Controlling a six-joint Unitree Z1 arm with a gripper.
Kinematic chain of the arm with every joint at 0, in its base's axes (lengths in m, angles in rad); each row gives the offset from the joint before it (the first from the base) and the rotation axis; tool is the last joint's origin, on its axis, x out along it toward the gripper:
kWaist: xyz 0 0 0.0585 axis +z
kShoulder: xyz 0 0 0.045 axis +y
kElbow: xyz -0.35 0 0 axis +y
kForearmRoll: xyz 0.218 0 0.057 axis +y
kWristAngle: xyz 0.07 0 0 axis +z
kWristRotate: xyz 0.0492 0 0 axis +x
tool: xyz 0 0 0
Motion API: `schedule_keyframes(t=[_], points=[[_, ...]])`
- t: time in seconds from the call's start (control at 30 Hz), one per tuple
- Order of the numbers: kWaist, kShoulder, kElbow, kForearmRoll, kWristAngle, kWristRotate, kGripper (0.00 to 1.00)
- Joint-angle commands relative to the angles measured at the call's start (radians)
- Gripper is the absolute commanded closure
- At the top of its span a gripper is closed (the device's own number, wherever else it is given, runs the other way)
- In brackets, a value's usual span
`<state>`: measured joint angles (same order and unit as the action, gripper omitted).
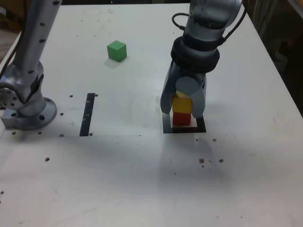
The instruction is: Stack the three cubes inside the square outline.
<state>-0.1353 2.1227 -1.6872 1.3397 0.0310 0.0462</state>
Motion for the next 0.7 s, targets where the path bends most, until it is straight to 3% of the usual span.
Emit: schedule_keyframes(t=[0.0,0.13,0.23,0.53,0.67], points=[[0.003,0.006,-0.003,0.0,-0.007,0.011,0.42],[0.003,0.002,-0.006,0.003,-0.006,0.026,0.13],[0.003,-0.002,-0.006,0.005,0.0,0.026,0.04],[0.011,-0.035,0.004,0.029,0.042,0.012,0.01],[0.036,-0.109,0.037,0.066,0.067,0.0,0.01]])
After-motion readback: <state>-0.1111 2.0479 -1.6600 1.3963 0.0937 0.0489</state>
